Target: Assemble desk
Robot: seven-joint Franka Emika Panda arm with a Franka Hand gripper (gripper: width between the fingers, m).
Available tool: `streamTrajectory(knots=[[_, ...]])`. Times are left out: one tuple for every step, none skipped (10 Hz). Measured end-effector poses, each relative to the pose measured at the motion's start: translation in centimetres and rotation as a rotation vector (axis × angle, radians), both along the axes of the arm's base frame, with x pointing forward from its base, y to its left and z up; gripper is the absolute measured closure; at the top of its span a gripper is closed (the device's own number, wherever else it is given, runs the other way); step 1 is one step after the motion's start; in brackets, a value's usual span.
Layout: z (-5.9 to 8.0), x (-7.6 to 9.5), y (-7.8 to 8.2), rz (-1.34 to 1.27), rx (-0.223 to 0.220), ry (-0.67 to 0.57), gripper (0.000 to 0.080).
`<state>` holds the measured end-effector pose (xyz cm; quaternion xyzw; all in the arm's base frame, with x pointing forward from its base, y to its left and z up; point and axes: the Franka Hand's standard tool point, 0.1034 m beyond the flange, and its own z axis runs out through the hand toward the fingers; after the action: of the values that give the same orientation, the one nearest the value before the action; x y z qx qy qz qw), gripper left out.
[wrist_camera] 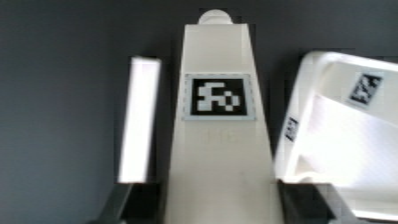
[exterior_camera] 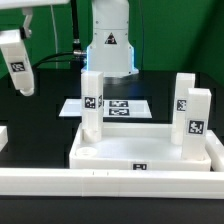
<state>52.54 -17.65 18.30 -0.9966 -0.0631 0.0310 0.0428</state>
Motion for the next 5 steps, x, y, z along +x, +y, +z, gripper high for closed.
streamTrajectory(knots=[[0.0,0.8,1.1,0.008,-0.002,-0.004,0.0507],[0.2,1.8,2.0,0.012,-0.005,-0.013,0.0507],[0.5,3.0,3.0,0.016,-0.011,-0.022,0.0507],[0.5,3.2,3.5,0.029,-0.013,-0.027,0.0507],[0.4,3.2,3.2,0.029,-0.017,-0.039,0.0507]])
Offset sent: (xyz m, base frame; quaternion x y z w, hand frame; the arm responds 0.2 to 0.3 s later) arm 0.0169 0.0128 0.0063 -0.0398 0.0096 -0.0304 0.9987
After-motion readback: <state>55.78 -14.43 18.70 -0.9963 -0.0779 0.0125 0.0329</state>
